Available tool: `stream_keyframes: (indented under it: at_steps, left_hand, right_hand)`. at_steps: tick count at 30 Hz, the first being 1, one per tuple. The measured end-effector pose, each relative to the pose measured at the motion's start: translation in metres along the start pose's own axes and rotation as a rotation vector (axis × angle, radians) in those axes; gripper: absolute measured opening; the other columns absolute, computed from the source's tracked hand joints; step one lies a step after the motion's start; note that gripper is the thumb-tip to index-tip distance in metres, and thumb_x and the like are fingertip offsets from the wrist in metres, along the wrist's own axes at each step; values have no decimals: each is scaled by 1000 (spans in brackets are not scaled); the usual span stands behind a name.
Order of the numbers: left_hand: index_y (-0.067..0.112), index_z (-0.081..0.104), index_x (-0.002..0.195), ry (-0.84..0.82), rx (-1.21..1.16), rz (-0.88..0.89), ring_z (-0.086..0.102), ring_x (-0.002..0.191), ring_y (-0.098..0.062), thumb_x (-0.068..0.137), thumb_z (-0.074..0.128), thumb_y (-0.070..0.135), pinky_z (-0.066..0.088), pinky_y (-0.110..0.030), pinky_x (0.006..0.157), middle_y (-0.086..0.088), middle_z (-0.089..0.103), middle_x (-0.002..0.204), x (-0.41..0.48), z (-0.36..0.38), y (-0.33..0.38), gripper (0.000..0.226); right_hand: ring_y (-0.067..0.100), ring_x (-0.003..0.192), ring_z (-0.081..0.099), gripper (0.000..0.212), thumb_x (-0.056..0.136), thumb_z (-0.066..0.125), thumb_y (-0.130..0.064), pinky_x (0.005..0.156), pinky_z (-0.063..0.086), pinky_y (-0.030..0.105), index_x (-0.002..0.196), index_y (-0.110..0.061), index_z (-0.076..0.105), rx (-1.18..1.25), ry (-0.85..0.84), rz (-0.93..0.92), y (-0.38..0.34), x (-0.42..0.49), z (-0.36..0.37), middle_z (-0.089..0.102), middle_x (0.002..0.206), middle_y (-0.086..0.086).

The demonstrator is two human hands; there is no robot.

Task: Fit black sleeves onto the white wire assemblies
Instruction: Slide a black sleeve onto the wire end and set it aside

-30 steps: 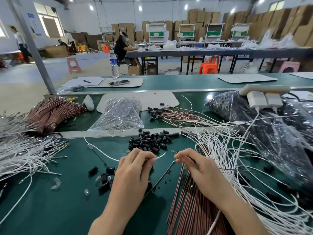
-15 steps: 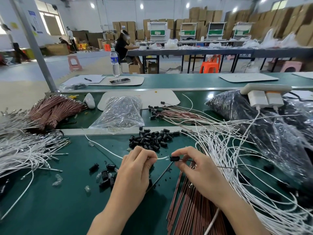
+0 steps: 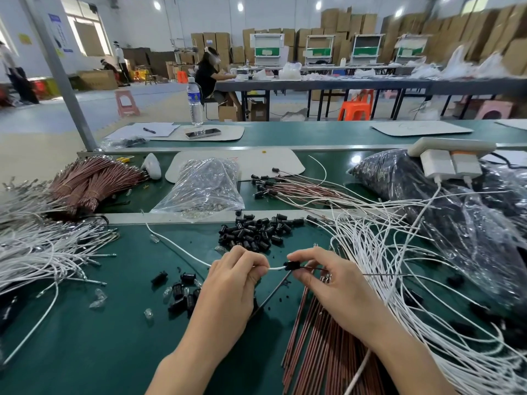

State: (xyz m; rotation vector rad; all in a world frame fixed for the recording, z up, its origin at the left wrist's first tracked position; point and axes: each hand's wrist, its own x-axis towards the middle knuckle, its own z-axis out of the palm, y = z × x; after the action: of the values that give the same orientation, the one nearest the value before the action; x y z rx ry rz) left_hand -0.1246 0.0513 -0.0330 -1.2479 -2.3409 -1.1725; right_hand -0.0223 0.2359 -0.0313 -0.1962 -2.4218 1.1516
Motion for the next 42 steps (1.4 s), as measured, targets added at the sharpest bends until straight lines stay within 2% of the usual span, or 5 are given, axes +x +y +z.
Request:
stream_keyframes:
  at_steps: [18,24,31,38,42]
  left_hand:
    - [40,50,94,-130,-136,-63,53,89,-8,103,49,8,41,-19,75,19,53,95,0,1,-5,34]
    - [36,53,92,-108,-253,-139,48,72,-2,102,47,-1,38,-11,65,18,55,84,0,-1,-7,39]
    - [32,54,92,-104,-314,-155,43,66,-1,102,47,-1,37,-11,62,16,55,79,1,-2,-7,35]
    - [35,54,93,-112,-244,-121,46,65,-2,103,50,4,37,-11,60,18,55,78,0,1,-11,33]
    - [38,53,93,-85,-172,-108,52,71,-13,104,52,17,45,-27,62,14,57,85,-1,3,-14,24]
  right_hand:
    - [-6,112,58,34,94,69,-30,90,42,6,117,-54,63,75,-76,61,-1,0,-1,65,110,-30]
    - [-5,110,58,32,96,66,-25,87,40,5,115,-51,66,76,-78,61,-2,-1,-1,65,107,-30]
    - [-5,113,58,36,97,65,-29,91,43,18,119,-57,60,96,-90,69,-3,-2,0,66,113,-28]
    - [-1,110,61,37,96,66,-28,87,43,15,119,-56,60,98,-66,40,-3,-1,2,68,112,-25]
    - [-1,111,61,36,95,67,-28,86,44,11,118,-55,61,95,-56,31,-3,-1,2,68,112,-25]
